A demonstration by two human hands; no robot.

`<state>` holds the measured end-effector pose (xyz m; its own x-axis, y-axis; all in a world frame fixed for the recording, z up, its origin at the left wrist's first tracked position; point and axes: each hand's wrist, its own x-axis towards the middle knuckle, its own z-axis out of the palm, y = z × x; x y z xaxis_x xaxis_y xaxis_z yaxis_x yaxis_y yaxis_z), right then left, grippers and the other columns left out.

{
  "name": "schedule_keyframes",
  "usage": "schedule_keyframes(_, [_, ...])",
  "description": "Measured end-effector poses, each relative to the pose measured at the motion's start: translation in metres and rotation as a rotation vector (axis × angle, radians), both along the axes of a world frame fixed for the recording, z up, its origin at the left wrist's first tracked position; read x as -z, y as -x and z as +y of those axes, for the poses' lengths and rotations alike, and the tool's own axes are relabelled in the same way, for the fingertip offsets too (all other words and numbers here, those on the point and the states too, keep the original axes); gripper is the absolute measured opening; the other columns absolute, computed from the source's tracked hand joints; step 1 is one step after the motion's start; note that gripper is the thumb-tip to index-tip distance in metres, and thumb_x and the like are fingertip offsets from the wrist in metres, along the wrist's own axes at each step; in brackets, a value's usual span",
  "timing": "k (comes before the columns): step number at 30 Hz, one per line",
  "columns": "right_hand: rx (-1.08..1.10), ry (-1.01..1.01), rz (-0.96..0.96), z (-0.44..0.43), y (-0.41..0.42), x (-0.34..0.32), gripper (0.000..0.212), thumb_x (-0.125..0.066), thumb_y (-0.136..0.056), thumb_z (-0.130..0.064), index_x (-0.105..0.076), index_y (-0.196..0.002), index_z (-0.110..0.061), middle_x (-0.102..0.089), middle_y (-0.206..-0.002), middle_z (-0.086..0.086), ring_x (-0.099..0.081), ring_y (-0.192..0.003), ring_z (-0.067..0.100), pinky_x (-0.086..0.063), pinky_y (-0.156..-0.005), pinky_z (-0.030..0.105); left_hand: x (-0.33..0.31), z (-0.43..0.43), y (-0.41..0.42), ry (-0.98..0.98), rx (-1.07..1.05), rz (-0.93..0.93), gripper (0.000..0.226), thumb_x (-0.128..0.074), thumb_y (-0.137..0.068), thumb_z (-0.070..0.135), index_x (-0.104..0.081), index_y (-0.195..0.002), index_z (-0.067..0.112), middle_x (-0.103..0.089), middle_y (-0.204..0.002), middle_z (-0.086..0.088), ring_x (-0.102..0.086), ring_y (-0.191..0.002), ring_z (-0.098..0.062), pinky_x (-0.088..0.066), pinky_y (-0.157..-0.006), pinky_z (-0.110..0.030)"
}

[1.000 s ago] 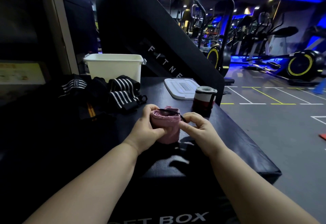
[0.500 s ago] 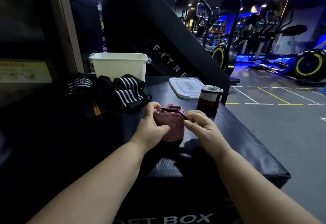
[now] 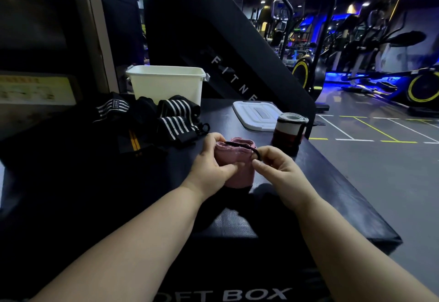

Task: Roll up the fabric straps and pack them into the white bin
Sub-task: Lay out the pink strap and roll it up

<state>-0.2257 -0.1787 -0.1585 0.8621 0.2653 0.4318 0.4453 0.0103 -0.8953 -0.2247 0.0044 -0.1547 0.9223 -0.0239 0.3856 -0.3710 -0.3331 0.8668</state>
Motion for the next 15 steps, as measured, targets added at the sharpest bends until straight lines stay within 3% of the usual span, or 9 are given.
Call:
schedule_keyframes(6, [0.147, 0.066, -0.017, 0.0031, 0.0000, -0.0003, 0.011, -0.069, -0.078, -0.030, -0.062, -0.080, -0.022, -0.057, -0.078, -0.007, -0.047, -0.072, 0.015, -0.042, -0.071, 0.029, 0.0050, -0.0010, -0.0028, -0.009, 0.025, -0.027, 0.058, -0.077, -0.058, 0.038, -0.040, -0.103, 0.037, -0.063, -0.106, -0.001, -0.064, -0.095, -0.018, -0.053, -0.084, -0.031])
schedule_keyframes(11, [0.302, 0.183, -0.116, 0.0026, -0.0004, 0.0062, 0.024, -0.066, -0.077, -0.044, -0.063, -0.085, -0.021, -0.063, -0.087, 0.007, -0.050, -0.071, 0.015, -0.044, -0.066, 0.043, 0.0019, 0.0063, 0.0014, 0.124, 0.184, 0.063, 0.055, -0.079, -0.059, 0.049, -0.049, -0.104, 0.037, -0.065, -0.108, 0.002, -0.066, -0.101, -0.017, -0.055, -0.090, -0.036])
schedule_keyframes(15, [0.363, 0.207, -0.193, 0.0030, -0.0014, 0.0049, 0.015, -0.066, -0.080, -0.034, -0.059, -0.081, -0.021, -0.058, -0.081, -0.008, -0.044, -0.066, 0.000, -0.036, -0.065, 0.022, -0.0005, 0.0072, 0.0034, 0.188, 0.255, 0.074, 0.050, -0.079, -0.066, 0.031, -0.051, -0.108, 0.028, -0.065, -0.109, 0.008, -0.066, -0.097, -0.012, -0.054, -0.089, -0.035])
